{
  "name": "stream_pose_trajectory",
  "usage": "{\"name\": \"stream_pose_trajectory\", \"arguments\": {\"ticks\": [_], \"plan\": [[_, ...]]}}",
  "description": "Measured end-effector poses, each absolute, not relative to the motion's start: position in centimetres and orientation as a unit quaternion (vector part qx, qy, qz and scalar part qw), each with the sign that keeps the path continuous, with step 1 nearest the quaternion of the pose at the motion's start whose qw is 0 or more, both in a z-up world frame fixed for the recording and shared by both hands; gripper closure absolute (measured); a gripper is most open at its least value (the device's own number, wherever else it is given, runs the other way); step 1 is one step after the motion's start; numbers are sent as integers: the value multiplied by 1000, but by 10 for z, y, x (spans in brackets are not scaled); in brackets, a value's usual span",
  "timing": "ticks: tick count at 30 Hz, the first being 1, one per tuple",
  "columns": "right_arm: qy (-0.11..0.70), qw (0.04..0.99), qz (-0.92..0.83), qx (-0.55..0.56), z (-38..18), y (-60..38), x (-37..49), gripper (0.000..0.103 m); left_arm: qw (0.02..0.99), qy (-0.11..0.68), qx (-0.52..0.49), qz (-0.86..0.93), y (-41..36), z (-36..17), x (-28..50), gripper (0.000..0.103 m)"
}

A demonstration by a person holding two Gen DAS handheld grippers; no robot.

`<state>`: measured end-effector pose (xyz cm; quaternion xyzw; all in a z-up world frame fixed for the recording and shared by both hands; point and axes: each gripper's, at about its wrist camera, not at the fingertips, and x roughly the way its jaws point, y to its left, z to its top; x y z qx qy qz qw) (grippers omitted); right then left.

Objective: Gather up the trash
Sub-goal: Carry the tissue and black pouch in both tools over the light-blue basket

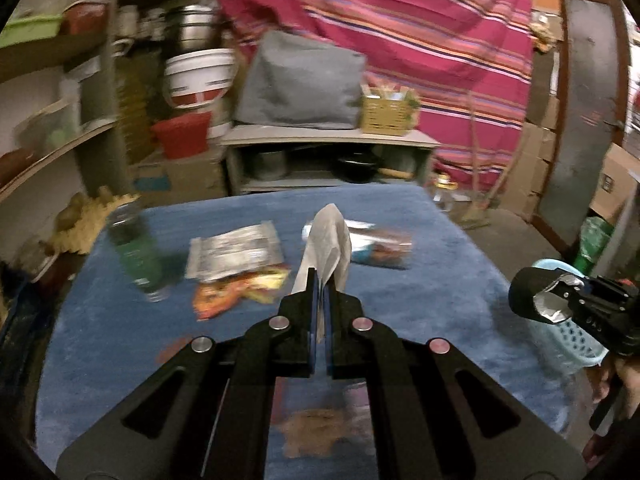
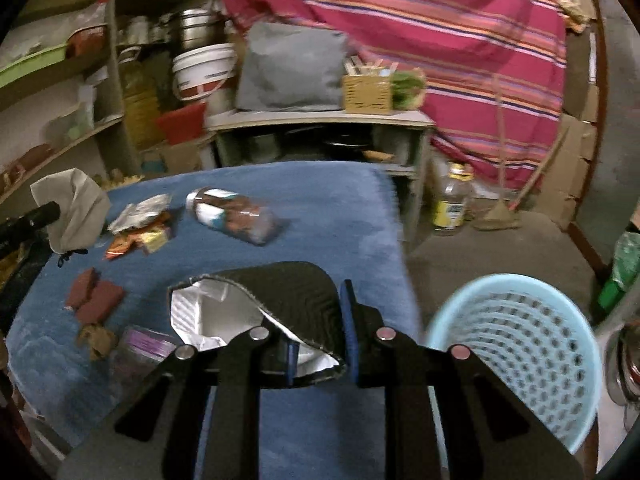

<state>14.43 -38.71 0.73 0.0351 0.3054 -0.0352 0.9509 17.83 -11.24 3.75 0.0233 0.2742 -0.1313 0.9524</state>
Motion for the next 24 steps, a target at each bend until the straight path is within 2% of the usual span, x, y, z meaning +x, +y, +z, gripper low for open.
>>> {"name": "stream_pose_trajectory", "arguments": {"ticks": [14, 24], "plan": [[309, 936, -164, 47, 2, -524, 73, 84, 909, 292, 58, -293, -296, 14, 149, 102], [333, 918, -207, 65, -23, -583, 55, 84, 877, 307, 79, -362, -386, -15, 134, 102]]}}
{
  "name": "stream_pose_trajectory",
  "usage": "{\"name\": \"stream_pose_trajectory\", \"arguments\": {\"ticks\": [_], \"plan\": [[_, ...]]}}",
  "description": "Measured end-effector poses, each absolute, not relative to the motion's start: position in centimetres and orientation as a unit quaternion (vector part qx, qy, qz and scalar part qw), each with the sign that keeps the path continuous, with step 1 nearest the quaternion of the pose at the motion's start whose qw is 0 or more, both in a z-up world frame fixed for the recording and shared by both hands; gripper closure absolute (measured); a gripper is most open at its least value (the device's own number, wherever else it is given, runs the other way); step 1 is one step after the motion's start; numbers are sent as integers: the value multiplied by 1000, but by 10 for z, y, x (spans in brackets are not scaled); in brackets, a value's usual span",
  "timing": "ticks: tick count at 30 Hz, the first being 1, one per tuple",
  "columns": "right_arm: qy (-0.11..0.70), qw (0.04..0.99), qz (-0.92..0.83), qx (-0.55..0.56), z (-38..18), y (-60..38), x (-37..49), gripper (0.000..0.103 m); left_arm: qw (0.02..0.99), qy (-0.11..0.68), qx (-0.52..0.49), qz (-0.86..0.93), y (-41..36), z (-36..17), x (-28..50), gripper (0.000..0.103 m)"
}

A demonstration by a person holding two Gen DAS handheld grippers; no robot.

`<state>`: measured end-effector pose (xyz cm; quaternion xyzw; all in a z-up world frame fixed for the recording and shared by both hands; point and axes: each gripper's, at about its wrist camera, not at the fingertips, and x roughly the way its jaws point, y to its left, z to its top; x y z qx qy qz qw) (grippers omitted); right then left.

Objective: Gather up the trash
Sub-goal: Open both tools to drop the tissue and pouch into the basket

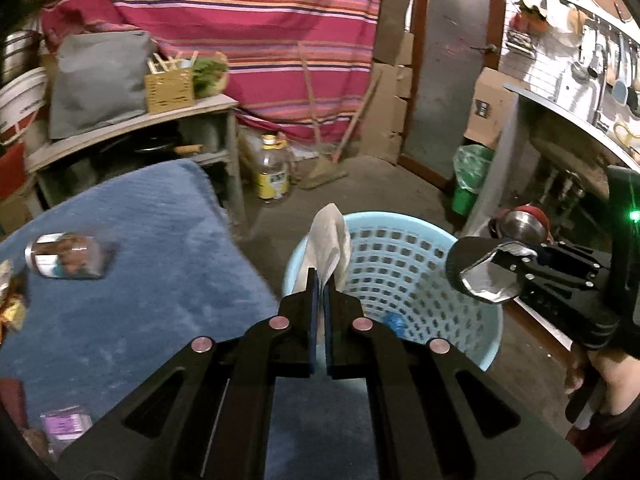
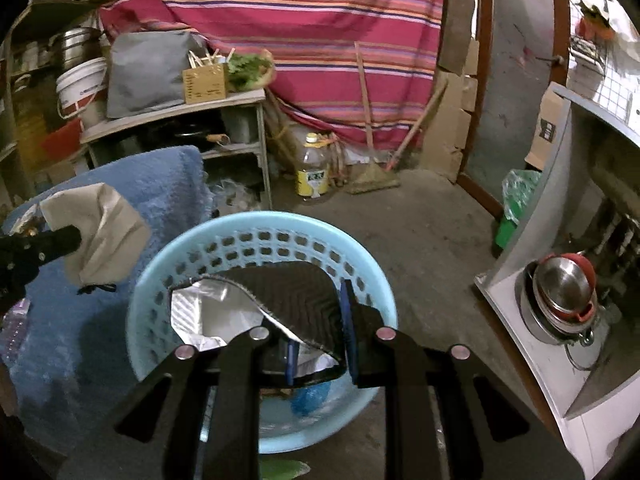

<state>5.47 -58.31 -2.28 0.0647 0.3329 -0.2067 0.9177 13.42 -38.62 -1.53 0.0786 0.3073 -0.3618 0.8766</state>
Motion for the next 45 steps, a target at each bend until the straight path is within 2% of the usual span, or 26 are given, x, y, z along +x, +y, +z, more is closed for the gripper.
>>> {"name": "stream_pose_trajectory", "arguments": {"ticks": [6, 8, 9, 11, 13, 16, 21, 22, 24, 25, 26, 36, 39, 45], "plan": [[343, 913, -209, 73, -37, -592, 61, 84, 869, 318, 82, -370, -415, -33, 140, 102], [346, 912, -208, 73, -39, -593, 62, 84, 869, 320, 89, -367, -421, -38, 143, 98], [347, 912, -207, 74, -41, -594, 63, 84, 868, 321, 93, -366, -423, -39, 144, 94], [351, 911, -206, 73, -43, -595, 65, 84, 870, 321, 98, -360, -424, -43, 146, 66], [353, 910, -204, 74, -45, -594, 68, 84, 874, 319, 95, -355, -423, -45, 148, 56], [359, 908, -202, 75, -48, -593, 71, 84, 873, 326, 96, -349, -418, -47, 151, 54], [386, 901, -182, 83, -57, -586, 87, 83, 893, 303, 95, -318, -391, -35, 146, 31], [390, 899, -178, 87, -59, -584, 90, 80, 897, 298, 95, -314, -386, -32, 145, 26], [397, 896, -179, 90, -62, -578, 97, 57, 904, 290, 94, -301, -372, -24, 144, 22], [399, 894, -182, 90, -64, -575, 99, 34, 906, 289, 93, -295, -367, -21, 145, 19], [400, 894, -182, 89, -65, -572, 101, 26, 909, 287, 91, -288, -360, -17, 145, 16], [443, 874, -188, 73, -79, -551, 115, 22, 930, 275, 65, -236, -287, 1, 150, 10], [453, 867, -196, 75, -80, -550, 116, 11, 933, 277, 58, -223, -264, 3, 153, 9], [467, 856, -204, 91, -78, -549, 119, 9, 938, 277, 47, -203, -227, 4, 156, 8]]}}
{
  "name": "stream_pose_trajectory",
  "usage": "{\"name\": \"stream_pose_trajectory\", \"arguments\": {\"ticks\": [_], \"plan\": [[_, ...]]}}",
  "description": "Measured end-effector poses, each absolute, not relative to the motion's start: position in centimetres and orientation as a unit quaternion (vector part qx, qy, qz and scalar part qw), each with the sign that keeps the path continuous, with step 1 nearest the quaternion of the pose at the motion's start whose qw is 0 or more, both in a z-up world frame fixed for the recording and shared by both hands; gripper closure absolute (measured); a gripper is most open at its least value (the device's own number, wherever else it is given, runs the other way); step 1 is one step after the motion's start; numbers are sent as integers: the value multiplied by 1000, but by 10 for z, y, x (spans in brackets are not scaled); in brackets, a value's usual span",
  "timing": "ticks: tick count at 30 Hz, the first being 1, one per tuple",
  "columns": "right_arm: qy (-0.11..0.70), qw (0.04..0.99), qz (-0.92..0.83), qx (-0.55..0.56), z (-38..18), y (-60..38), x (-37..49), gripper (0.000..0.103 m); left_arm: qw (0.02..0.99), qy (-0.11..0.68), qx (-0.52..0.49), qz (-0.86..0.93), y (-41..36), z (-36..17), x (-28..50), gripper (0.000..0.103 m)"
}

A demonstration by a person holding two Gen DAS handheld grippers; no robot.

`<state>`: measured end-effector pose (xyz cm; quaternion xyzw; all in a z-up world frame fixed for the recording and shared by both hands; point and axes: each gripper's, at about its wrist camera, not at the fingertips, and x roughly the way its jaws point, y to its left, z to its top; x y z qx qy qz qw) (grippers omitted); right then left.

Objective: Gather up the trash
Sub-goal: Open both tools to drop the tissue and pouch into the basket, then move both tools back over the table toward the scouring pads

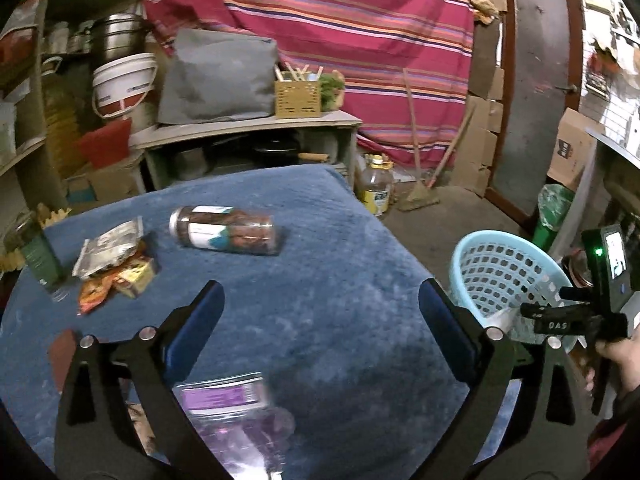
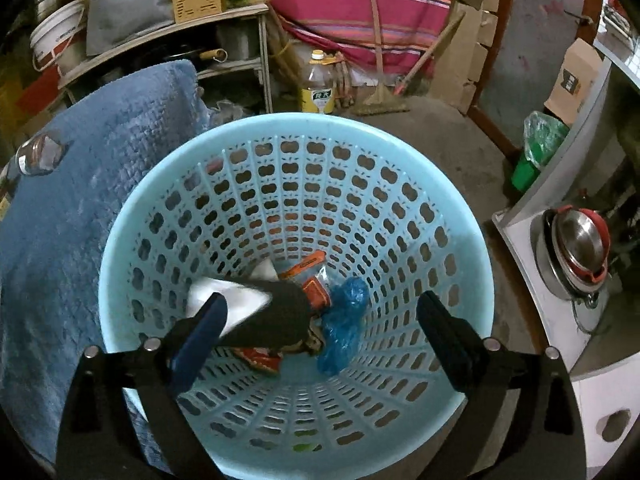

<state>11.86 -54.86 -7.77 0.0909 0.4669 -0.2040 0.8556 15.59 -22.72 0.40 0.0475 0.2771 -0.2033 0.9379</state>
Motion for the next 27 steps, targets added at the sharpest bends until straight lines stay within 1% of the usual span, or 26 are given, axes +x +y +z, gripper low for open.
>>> {"name": "stream_pose_trajectory", "arguments": {"ticks": [4, 11, 19, 27], "plan": [[460, 858, -208, 91, -71, -539, 117, 9, 942, 273, 38, -191, -204, 5, 155, 8], [409, 883, -211, 86, -50, -501, 114, 9, 947, 275, 30, -161, -152, 1, 159, 6], [344, 920, -176, 69, -27, -426, 121, 7, 952, 285, 27, -108, -82, -13, 172, 6], [299, 945, -124, 47, -16, -349, 127, 6, 952, 300, 26, -56, -18, -37, 188, 6]]}}
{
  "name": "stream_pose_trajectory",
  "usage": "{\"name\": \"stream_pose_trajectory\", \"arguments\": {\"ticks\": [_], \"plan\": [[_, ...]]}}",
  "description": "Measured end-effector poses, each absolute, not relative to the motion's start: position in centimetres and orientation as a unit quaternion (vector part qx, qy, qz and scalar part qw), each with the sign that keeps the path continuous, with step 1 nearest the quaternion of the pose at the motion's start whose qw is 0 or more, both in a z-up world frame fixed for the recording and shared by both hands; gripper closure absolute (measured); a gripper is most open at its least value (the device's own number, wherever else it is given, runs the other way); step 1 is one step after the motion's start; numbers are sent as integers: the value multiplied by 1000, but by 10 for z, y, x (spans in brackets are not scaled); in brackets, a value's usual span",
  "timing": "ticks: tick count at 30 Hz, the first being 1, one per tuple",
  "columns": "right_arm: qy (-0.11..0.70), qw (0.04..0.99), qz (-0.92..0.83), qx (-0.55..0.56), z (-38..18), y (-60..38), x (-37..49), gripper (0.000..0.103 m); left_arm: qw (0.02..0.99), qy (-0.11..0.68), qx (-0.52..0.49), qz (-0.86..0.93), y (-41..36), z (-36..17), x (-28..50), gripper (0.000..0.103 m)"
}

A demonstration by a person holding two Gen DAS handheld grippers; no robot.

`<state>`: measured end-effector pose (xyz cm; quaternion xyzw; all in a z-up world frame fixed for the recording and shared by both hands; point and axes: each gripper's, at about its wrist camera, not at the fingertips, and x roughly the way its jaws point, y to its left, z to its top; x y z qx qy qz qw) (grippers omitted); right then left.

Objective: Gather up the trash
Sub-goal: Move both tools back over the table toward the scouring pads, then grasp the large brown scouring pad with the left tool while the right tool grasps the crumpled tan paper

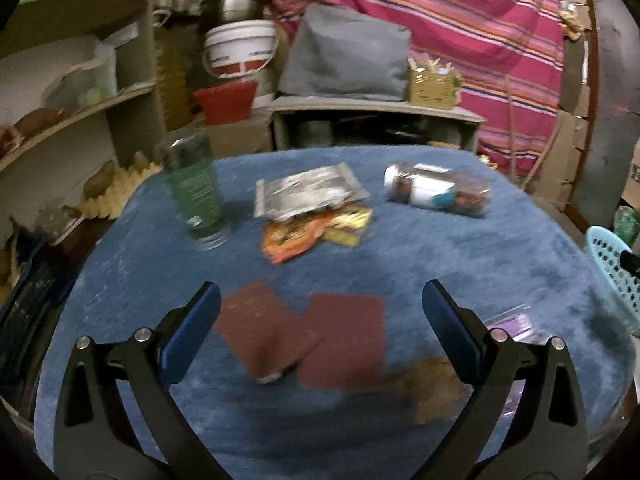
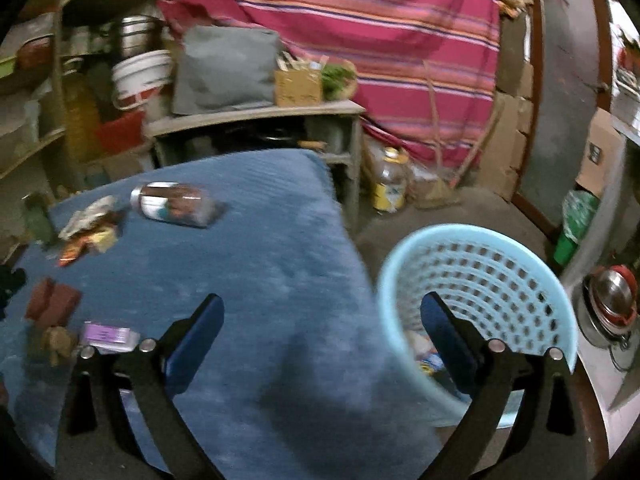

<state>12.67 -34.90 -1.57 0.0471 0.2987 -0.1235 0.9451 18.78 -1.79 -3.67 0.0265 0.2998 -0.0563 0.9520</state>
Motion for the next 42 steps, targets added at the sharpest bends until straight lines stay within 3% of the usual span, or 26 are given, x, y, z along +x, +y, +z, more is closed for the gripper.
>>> {"name": "stream_pose_trajectory", "arguments": {"ticks": [14, 15, 17, 19, 42], "plan": [[311, 947, -85, 14, -37, -289, 142, 5, 924, 379, -30, -28, 16, -84, 221, 6], [311, 946, -85, 14, -38, -289, 142, 5, 921, 386, -35, -27, 17, -87, 224, 8], [313, 946, -84, 18, -41, -286, 143, 5, 916, 396, -43, -36, 19, -90, 227, 25], [314, 946, -82, 20, -43, -284, 144, 5, 911, 405, -55, -46, 21, -94, 228, 27], [303, 953, 9, -13, -55, -157, 132, 5, 939, 342, -11, -33, 83, -75, 173, 30]]}}
